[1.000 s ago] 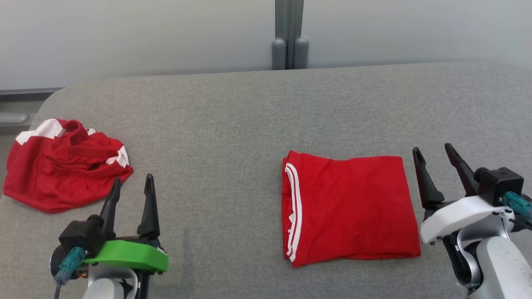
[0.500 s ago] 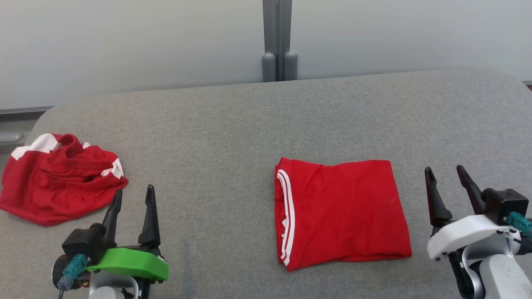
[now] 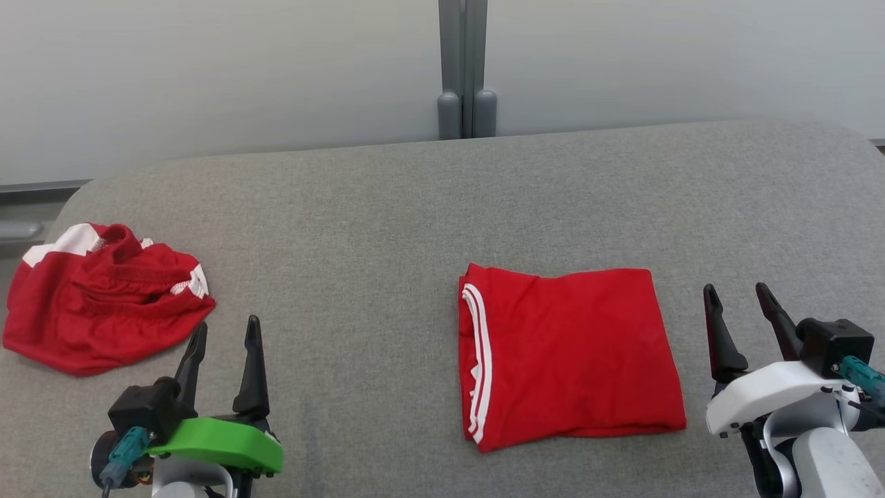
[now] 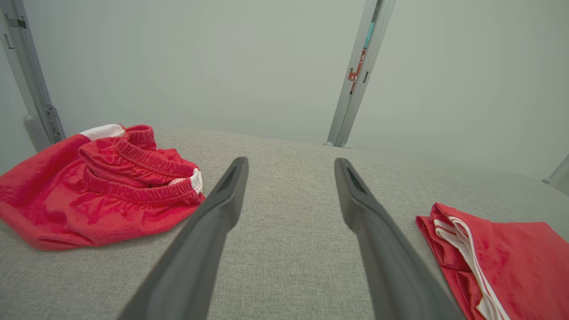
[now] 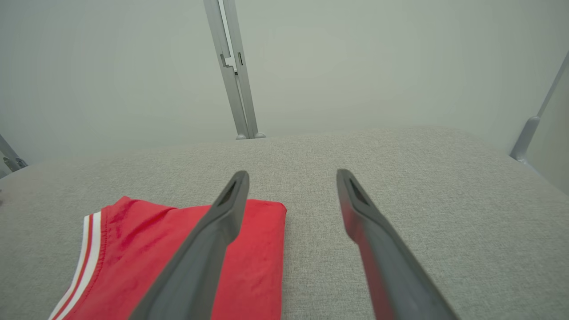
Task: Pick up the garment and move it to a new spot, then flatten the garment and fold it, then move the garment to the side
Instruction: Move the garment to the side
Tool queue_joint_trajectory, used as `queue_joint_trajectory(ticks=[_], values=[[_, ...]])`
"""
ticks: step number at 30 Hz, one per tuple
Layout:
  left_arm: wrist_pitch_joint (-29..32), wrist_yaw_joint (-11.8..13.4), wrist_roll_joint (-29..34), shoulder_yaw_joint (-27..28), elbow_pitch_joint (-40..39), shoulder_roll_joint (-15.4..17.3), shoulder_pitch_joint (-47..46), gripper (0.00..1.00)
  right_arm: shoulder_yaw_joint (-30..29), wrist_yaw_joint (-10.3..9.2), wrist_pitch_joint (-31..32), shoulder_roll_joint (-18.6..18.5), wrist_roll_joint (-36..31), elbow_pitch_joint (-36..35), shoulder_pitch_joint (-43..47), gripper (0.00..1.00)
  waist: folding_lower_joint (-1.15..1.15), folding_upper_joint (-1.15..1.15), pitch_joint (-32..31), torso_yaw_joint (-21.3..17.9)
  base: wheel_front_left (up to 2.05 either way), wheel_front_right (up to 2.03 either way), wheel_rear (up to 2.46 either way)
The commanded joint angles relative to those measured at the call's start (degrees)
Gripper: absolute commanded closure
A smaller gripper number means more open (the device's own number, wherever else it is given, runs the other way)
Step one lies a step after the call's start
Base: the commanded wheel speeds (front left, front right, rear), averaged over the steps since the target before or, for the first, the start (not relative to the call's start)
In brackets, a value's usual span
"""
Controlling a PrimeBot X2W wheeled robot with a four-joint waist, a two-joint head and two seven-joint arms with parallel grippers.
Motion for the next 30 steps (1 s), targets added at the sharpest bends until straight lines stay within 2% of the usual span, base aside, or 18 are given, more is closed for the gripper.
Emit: queue_joint_trajectory(ticks=[1,6,15,30], values=[[-0.15,-0.2,-0.19,0.07,-0.21,0.24,0.48,0.0,-0.02,0.0,-0.61,0.02,-0.04,-0.15,0.0,0.0,0.0,0.0,0.12,0.14,0.0,0.0,0.0],[-0.15,-0.2,0.27,0.25,-0.84,0.22,0.61,0.0,0.33,0.0,2.26,-0.1,0.16,0.52,-1.72,0.0,0.0,0.0,0.73,0.2,0.0,0.0,0.0],[-0.15,-0.2,0.72,-0.68,-2.57,0.23,-0.27,0.0,0.56,0.0,23.39,1.16,2.74,7.34,-5.59,0.0,0.0,0.0,2.85,1.01,0.0,0.0,0.0],[-0.15,-0.2,0.75,-2.02,-3.22,0.7,-3.25,0.0,2.72,-0.01,36.38,-1.46,3.77,17.76,-12.29,0.0,0.0,0.0,8.76,3.46,0.0,0.0,0.0]])
